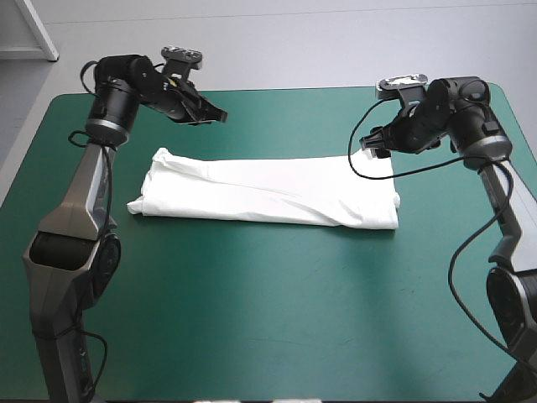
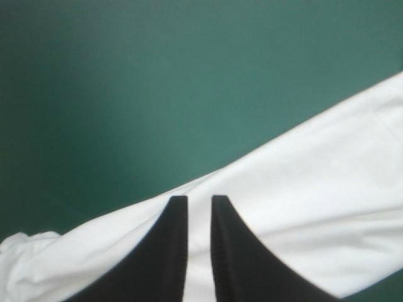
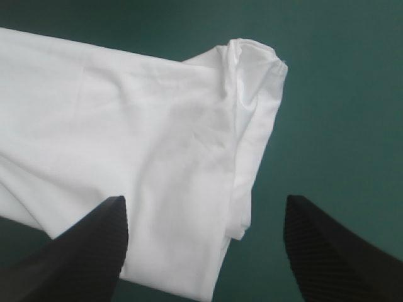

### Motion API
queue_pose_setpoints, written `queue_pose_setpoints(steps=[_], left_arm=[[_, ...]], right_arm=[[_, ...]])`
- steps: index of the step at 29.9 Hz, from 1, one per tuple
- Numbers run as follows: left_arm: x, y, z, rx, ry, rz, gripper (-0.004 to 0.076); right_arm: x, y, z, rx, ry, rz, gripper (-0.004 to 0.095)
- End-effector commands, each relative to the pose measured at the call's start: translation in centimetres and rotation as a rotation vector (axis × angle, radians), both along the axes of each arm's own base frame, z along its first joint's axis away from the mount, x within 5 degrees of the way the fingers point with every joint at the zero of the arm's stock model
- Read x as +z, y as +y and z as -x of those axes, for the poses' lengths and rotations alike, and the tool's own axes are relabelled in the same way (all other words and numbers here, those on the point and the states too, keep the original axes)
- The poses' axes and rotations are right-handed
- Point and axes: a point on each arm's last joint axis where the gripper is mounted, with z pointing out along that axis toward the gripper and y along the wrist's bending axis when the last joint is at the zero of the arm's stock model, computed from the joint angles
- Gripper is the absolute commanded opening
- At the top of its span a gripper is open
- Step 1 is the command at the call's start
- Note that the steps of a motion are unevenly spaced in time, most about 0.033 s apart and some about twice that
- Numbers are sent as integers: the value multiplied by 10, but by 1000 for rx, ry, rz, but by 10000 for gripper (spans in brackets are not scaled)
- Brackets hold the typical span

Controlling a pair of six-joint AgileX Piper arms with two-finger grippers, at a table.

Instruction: Fold the cloth

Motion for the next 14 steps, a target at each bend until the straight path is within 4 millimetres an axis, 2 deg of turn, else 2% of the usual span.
queue_pose_setpoints(steps=[1, 5, 7, 10, 14], left_arm=[[33, -25, 27, -62, -79, -7, 19], [22, -50, 24, -90, -91, -5, 19], [10, -58, 19, -96, -65, 7, 19], [-12, -68, 12, -114, 15, 32, 19], [-45, -78, 3, -139, 132, 55, 19]], right_arm=[[24, -23, 18, -33, -82, -14, 648], [11, -52, 22, -77, -37, -78, 648], [2, -63, 22, -82, -15, -160, 648], [-12, -74, 22, -94, -6, -260, 648], [-26, -80, 22, -120, 6, -259, 648]])
